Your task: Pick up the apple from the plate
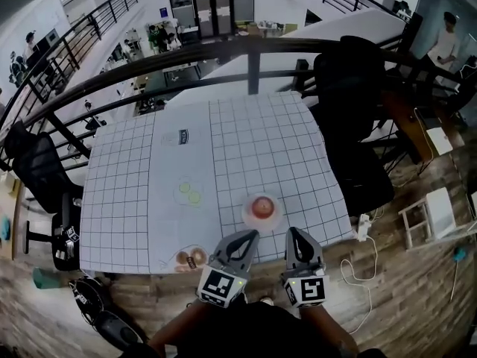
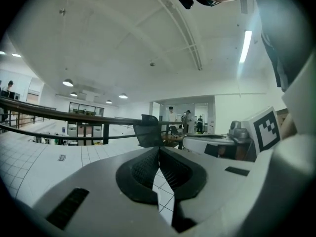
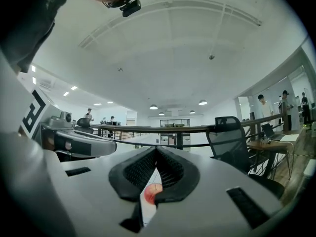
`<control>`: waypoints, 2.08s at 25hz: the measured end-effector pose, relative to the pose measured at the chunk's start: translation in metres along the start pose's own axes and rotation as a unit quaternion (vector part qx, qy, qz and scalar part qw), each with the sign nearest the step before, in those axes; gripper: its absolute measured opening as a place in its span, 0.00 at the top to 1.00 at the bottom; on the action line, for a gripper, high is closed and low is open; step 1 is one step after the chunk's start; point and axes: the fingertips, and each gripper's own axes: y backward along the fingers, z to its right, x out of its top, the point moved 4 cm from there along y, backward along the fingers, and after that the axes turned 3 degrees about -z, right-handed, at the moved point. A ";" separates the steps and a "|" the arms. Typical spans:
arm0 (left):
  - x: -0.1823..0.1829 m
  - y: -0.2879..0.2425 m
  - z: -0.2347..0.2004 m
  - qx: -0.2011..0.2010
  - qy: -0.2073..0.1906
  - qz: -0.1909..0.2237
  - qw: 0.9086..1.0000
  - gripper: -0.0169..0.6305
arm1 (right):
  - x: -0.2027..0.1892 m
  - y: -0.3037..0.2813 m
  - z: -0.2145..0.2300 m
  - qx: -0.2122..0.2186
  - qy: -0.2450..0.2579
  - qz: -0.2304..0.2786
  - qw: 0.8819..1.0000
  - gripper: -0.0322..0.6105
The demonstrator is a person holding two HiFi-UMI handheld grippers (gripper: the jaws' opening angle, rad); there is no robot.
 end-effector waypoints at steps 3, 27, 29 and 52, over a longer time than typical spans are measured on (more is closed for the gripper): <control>-0.002 -0.009 -0.012 -0.013 0.002 -0.004 1.000 0.94 | -0.001 -0.014 0.003 -0.011 0.005 -0.006 1.000 0.91; -0.036 -0.073 -0.059 0.059 0.007 -0.057 0.997 0.94 | -0.007 -0.084 0.041 0.064 0.026 -0.010 0.998 0.91; -0.038 -0.076 -0.059 0.058 0.023 -0.053 0.997 0.94 | -0.008 -0.088 0.043 0.075 0.029 -0.011 0.997 0.91; -0.114 -0.121 -0.061 0.032 -0.021 -0.179 0.983 0.39 | -0.038 -0.097 0.054 0.085 0.009 -0.035 0.996 0.91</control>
